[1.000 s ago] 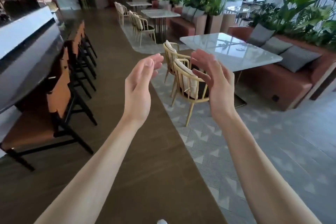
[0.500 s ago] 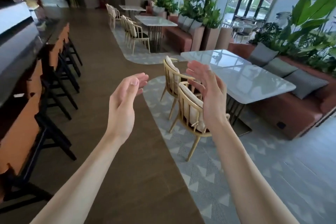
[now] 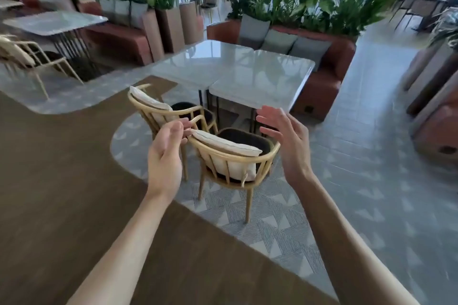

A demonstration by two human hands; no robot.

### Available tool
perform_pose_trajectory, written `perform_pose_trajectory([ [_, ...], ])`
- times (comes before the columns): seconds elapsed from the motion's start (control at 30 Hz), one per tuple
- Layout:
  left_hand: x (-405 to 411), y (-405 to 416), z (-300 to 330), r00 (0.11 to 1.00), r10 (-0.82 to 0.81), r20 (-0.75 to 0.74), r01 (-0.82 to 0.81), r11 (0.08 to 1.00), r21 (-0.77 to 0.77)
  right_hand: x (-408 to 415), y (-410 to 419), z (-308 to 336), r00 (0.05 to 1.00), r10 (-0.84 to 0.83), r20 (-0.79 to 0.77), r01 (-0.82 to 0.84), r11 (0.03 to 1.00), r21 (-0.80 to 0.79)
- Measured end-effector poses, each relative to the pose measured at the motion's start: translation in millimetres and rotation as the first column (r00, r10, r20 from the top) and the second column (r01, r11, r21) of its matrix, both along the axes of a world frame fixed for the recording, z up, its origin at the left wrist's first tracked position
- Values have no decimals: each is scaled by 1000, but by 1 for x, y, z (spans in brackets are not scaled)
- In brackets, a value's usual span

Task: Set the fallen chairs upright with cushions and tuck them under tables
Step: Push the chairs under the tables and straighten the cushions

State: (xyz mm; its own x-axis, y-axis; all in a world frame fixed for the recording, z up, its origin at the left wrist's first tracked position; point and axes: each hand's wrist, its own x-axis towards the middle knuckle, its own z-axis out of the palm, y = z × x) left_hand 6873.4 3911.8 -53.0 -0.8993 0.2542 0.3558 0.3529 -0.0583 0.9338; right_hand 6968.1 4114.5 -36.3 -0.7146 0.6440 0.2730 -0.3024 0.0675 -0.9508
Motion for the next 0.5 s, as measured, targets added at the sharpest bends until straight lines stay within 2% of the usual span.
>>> perform_pose_trajectory([
  [0.2,-163,27,-61,989,-121,85,134,976,-170,-124,34,-73,968,-224,112,231,972,-52],
  [0.3,-238,39,-87,970,-143,197,195,942,-273,-194,44,-110,931,-236,277,262,963,-60],
  [0.5,-358,61,-133,938,-175,298,310,805,-505,-286,58,-160,801,-225,555,255,967,25],
])
